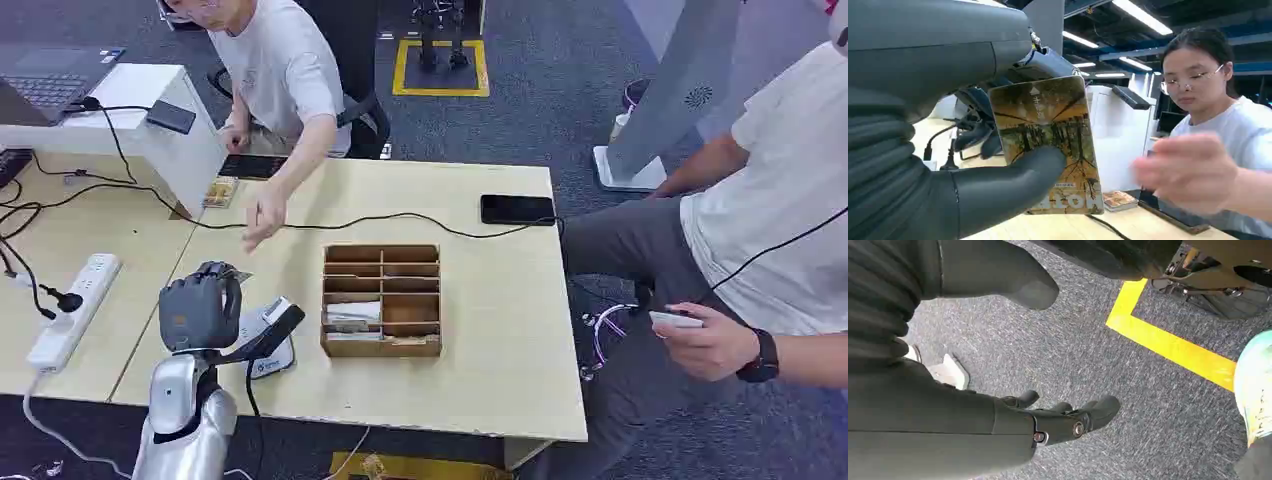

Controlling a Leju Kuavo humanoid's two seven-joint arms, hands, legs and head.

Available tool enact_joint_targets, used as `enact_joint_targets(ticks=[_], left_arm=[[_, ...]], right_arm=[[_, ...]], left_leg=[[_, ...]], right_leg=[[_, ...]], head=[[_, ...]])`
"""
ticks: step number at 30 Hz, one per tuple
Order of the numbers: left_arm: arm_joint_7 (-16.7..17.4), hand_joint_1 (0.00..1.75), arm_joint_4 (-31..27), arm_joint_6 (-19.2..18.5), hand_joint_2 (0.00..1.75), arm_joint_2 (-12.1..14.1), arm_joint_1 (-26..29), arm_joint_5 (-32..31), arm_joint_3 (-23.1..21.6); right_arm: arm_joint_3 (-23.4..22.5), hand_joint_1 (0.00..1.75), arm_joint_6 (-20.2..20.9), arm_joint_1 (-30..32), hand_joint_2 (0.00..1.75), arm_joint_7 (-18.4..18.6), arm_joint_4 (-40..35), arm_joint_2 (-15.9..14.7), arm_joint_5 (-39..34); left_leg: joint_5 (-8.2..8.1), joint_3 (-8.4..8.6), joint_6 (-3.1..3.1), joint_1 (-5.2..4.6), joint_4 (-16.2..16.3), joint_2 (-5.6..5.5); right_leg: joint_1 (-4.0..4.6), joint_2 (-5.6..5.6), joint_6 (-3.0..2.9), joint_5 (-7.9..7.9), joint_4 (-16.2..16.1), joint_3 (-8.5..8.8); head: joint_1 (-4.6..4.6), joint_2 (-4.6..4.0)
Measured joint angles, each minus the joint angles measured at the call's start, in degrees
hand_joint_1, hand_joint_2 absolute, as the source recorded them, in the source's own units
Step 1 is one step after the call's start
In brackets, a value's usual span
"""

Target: Pass the card to the sensor for recognition and then transmit it.

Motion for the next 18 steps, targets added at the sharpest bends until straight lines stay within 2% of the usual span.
enact_joint_targets(ticks=[5, 8, 10, 13, 16, 18], left_arm=[[-1.69, 1.75, 0.0, -0.55, 1.75, 0.0, 0.01, 1.29, 0.0], [-4.82, 1.75, -0.61, -1.22, 1.75, -0.2, 0.07, 6.67, 0.0], [-5.68, 1.75, -1.81, -4.1, 1.75, -0.87, 0.09, 10.53, 0.02], [-5.27, 1.75, -3.67, -10.64, 1.75, -2.42, 0.21, 13.96, 0.11], [-4.37, 1.75, -5.07, -13.55, 1.75, -3.87, 0.67, 15.45, 0.09], [-4.2, 1.75, -6.25, -13.7, 1.75, -4.35, 1.43, 15.39, 0.09]], right_arm=[[0.66, 0.0, -0.04, -0.06, 1.75, -0.33, 0.02, 0.0, -1.27], [1.33, 0.0, -0.04, -0.11, 1.75, -0.39, 0.04, 0.0, -2.31], [1.94, 0.0, -0.04, -0.13, 1.75, -0.26, 0.07, 0.0, -3.43], [2.89, 0.0, -0.04, -0.17, 1.75, -0.11, 0.33, 0.0, -5.38], [3.65, 0.0, -0.04, -0.17, 1.75, 0.02, 0.63, 0.0, -6.43], [4.15, 0.0, -0.07, -0.18, 1.75, -0.18, 0.9, 0.0, -7.37]], left_leg=[[0.0, 0.0, 0.0, 0.0, 0.0, 0.0], [0.0, 0.0, 0.0, 0.0, 0.0, 0.0], [0.0, -0.01, 0.0, 0.0, 0.0, -0.01], [0.0, -0.02, 0.0, 0.0, 0.0, -0.02], [0.0, -0.03, 0.0, -0.01, 0.0, -0.01], [0.0, -0.03, 0.0, -0.01, 0.0, -0.01]], right_leg=[[0.0, 0.0, 0.0, 0.0, 0.0, 0.0], [0.0, 0.0, 0.0, 0.0, 0.0, 0.0], [0.0, -0.01, 0.0, 0.0, 0.0, 0.0], [-0.01, -0.01, 0.0, 0.0, 0.0, 0.01], [-0.01, -0.01, 0.01, 0.0, 0.0, 0.01], [-0.01, 0.0, 0.01, 0.0, 0.0, 0.0]], head=[[0.0, 0.0], [0.0, 0.0], [0.0, 0.0], [0.02, 0.0], [0.02, 0.0], [0.0, 0.0]])
